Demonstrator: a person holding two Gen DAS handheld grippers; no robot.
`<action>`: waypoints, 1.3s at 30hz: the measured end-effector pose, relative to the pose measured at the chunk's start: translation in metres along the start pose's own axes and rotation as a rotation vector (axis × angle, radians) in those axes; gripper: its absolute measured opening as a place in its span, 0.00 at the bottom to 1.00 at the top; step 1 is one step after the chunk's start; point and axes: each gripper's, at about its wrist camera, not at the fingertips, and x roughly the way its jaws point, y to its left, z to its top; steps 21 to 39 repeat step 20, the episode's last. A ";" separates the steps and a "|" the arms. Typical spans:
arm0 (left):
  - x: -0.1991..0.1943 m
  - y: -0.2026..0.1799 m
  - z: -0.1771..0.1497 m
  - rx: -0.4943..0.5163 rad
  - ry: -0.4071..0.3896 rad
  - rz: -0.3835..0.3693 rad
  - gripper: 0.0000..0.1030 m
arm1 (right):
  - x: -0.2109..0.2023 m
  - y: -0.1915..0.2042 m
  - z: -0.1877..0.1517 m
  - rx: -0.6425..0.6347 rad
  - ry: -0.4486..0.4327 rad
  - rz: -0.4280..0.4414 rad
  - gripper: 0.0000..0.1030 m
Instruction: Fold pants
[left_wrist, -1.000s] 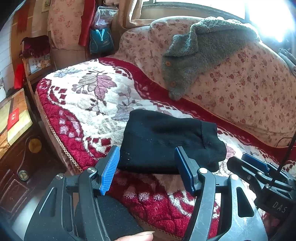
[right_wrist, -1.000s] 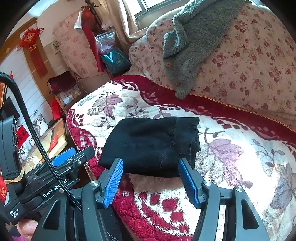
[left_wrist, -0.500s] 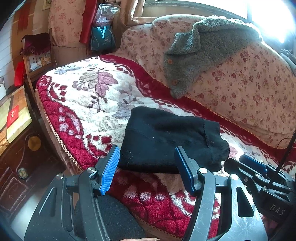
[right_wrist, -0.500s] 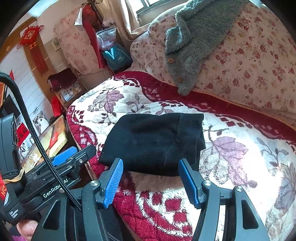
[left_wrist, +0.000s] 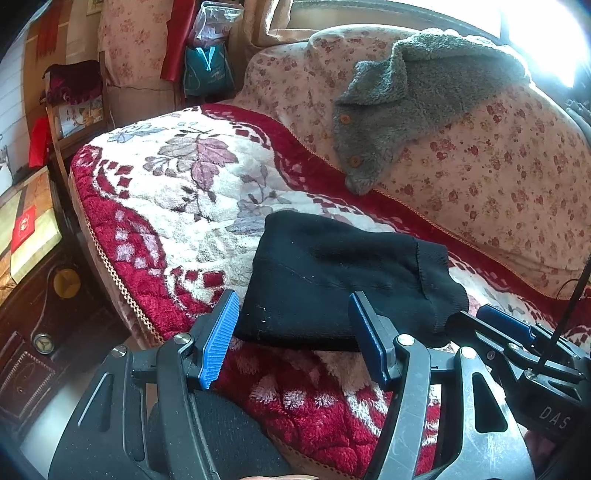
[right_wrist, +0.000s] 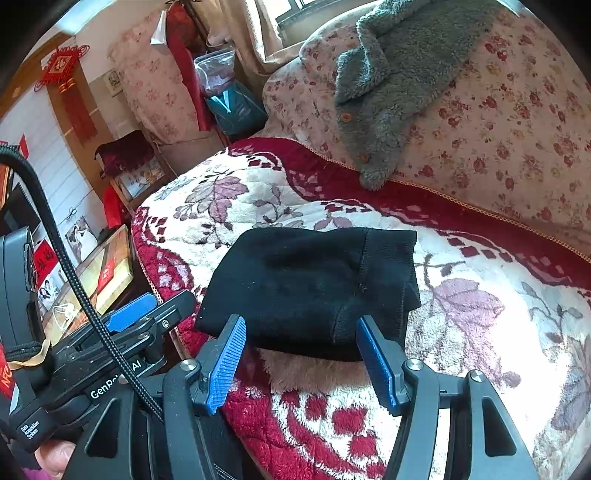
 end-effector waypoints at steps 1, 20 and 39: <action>0.001 0.001 0.000 -0.001 0.002 0.002 0.60 | 0.001 0.000 0.000 0.001 0.002 -0.001 0.58; 0.005 -0.013 0.000 0.018 -0.002 -0.001 0.60 | 0.003 -0.013 0.000 0.018 0.005 0.007 0.58; 0.005 -0.013 0.000 0.018 -0.002 -0.001 0.60 | 0.003 -0.013 0.000 0.018 0.005 0.007 0.58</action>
